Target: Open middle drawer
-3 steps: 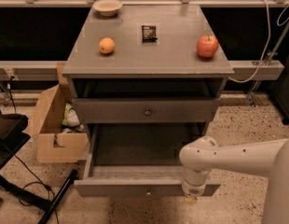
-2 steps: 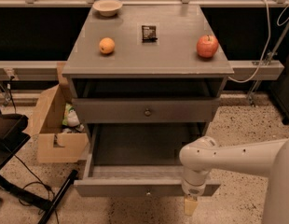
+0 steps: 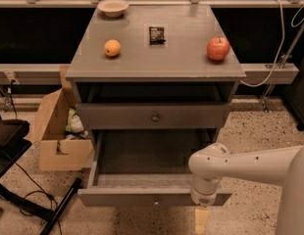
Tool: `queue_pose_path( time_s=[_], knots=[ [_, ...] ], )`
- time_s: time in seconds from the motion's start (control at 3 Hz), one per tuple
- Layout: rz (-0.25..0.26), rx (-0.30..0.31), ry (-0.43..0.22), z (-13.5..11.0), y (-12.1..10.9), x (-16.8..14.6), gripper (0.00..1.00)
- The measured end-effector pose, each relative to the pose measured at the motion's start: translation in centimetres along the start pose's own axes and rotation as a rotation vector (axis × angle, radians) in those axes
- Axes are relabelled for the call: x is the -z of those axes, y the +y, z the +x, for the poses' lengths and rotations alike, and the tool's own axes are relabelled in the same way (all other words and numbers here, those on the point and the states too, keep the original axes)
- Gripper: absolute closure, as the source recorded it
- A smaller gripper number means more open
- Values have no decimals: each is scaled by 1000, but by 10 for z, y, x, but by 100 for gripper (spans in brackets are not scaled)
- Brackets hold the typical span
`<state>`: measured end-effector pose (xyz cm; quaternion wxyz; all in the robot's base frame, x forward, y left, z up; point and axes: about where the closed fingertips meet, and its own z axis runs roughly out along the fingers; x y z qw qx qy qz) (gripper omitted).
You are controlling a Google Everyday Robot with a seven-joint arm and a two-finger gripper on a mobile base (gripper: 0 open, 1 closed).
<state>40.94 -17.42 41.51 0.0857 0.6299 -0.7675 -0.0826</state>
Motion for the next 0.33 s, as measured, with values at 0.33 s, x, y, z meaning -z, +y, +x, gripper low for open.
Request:
queue_pose_path(
  time_s=[0.33],
  knots=[
    [0,0,0,0,0,0,0]
  ],
)
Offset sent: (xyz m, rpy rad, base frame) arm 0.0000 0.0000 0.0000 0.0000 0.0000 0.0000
